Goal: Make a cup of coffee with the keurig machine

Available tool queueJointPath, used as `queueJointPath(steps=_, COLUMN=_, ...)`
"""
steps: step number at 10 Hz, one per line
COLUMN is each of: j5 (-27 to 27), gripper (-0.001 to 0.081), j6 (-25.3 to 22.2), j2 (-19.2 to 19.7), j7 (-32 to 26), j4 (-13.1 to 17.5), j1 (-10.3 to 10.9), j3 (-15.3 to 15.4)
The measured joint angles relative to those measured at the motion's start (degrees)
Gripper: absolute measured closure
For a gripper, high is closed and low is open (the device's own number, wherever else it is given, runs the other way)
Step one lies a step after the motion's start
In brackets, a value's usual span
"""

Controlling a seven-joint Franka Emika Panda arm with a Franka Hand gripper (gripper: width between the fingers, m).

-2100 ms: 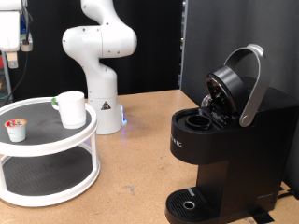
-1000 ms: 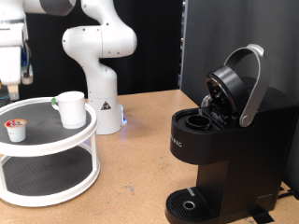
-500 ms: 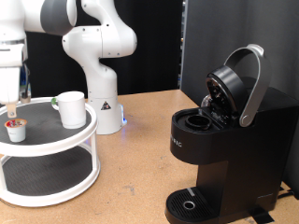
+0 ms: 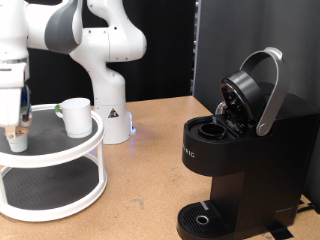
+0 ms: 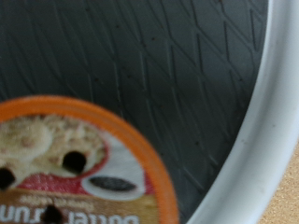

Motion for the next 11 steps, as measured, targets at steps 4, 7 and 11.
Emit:
queueJointPath(steps=4, j5=0.59, gripper=0.0, j6=0.83, j2=1.02, j7=-2.68, j4=-1.35, j1=0.01, j3=-0.43)
queueJointPath(steps=7, j5=1.08, gripper=0.0, j6=0.83, j2=0.26, j7=-3.59, j4=-2.37, j1=0.01, j3=-0.61)
queueJointPath(steps=11, j5=1.08, gripper=0.0112, j6=0.83, j2=-0.15, j7=-3.51, j4=-2.8, j1=0.0, j3=-0.75)
